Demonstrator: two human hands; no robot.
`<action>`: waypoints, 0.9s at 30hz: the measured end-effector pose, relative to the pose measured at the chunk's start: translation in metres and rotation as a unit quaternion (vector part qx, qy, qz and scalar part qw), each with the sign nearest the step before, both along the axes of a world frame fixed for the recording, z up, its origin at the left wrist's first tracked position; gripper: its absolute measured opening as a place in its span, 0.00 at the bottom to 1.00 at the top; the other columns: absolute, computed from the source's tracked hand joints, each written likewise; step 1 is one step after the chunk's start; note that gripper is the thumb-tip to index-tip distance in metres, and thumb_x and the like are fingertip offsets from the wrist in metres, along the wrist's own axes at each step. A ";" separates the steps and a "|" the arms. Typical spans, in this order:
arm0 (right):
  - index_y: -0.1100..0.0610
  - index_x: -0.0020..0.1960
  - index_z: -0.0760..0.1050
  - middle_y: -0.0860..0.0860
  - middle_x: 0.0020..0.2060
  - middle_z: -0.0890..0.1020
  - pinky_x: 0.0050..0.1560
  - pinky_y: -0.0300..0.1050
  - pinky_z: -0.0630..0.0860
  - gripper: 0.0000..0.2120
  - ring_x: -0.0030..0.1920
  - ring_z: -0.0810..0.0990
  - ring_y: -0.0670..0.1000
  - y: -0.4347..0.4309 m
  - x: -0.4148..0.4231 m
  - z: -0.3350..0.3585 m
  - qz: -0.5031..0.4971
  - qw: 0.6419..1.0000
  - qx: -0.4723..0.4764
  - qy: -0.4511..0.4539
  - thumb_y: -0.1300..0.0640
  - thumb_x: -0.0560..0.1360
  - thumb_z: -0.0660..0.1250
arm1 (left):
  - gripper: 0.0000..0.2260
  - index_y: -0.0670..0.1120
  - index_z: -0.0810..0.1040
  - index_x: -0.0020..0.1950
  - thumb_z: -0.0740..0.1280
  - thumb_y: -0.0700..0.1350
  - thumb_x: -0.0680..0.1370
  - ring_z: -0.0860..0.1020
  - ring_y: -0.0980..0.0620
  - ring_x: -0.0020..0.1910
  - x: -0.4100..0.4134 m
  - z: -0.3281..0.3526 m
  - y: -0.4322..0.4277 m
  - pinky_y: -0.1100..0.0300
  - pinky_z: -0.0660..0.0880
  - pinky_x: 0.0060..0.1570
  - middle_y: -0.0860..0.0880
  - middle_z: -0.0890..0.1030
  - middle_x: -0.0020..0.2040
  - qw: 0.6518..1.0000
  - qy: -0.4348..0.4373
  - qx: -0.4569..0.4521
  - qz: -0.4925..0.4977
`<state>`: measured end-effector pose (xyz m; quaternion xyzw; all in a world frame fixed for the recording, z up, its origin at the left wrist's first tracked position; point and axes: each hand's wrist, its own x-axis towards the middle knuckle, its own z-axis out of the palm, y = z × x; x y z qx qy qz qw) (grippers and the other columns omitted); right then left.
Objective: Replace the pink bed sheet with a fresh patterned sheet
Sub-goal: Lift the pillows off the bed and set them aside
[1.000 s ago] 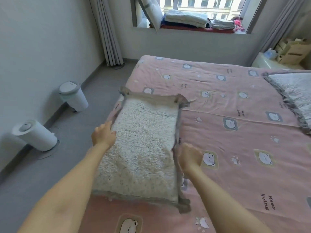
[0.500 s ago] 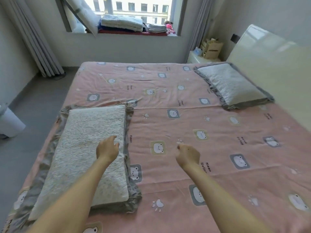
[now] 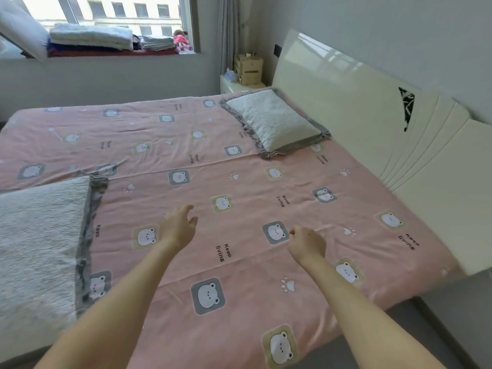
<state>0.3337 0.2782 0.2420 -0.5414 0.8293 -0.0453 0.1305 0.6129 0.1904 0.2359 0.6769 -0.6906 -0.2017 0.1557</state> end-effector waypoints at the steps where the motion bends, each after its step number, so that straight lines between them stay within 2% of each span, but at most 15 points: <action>1: 0.56 0.59 0.77 0.55 0.56 0.80 0.48 0.44 0.71 0.15 0.56 0.77 0.58 0.004 -0.023 -0.001 -0.012 1.000 0.004 -0.005 0.61 0.76 0.57 | 0.18 0.45 0.71 0.69 0.62 0.45 0.79 0.72 0.40 0.63 -0.026 0.001 0.002 0.52 0.68 0.59 0.42 0.76 0.63 1.000 -0.004 -0.001 -0.020; 7: 0.55 0.59 0.77 0.55 0.55 0.81 0.43 0.42 0.66 0.15 0.56 0.77 0.58 0.006 -0.090 -0.005 -0.033 0.999 -0.005 -0.025 0.61 0.76 0.57 | 0.18 0.47 0.70 0.69 0.62 0.46 0.79 0.71 0.40 0.63 -0.106 0.010 -0.014 0.51 0.68 0.58 0.43 0.76 0.63 0.997 -0.043 0.002 -0.062; 12: 0.56 0.57 0.78 0.55 0.53 0.81 0.46 0.45 0.71 0.14 0.54 0.77 0.58 -0.004 -0.132 -0.001 -0.026 0.999 -0.020 -0.021 0.57 0.78 0.56 | 0.17 0.47 0.70 0.69 0.61 0.46 0.79 0.71 0.40 0.63 -0.151 0.010 -0.042 0.53 0.68 0.57 0.42 0.76 0.63 0.995 -0.061 0.019 -0.072; 16: 0.56 0.57 0.77 0.54 0.53 0.82 0.43 0.44 0.69 0.14 0.53 0.78 0.58 -0.046 -0.158 0.000 -0.003 1.000 -0.022 -0.017 0.56 0.79 0.56 | 0.18 0.47 0.69 0.70 0.60 0.48 0.80 0.71 0.41 0.63 -0.178 0.006 -0.087 0.53 0.68 0.58 0.42 0.75 0.63 0.994 -0.079 0.028 -0.075; 20: 0.55 0.57 0.76 0.53 0.53 0.81 0.41 0.42 0.67 0.13 0.52 0.78 0.56 -0.117 -0.174 -0.008 0.016 1.000 -0.011 -0.020 0.55 0.79 0.55 | 0.18 0.48 0.68 0.70 0.59 0.48 0.81 0.70 0.41 0.63 -0.196 -0.009 -0.164 0.52 0.68 0.58 0.43 0.75 0.64 0.992 -0.094 0.025 -0.086; 23: 0.54 0.64 0.73 0.52 0.59 0.79 0.49 0.44 0.71 0.15 0.58 0.76 0.56 -0.214 -0.185 -0.026 0.019 0.999 -0.007 -0.040 0.54 0.79 0.56 | 0.18 0.47 0.69 0.70 0.60 0.48 0.80 0.70 0.41 0.64 -0.208 -0.030 -0.265 0.52 0.68 0.59 0.43 0.74 0.65 0.992 -0.094 0.016 -0.086; 27: 0.53 0.68 0.68 0.51 0.64 0.74 0.58 0.47 0.70 0.19 0.62 0.72 0.56 -0.357 -0.196 -0.069 0.040 0.998 0.024 -0.031 0.49 0.79 0.59 | 0.18 0.46 0.70 0.69 0.61 0.47 0.80 0.72 0.41 0.62 -0.217 -0.086 -0.397 0.54 0.68 0.59 0.44 0.75 0.65 0.989 -0.115 0.006 -0.092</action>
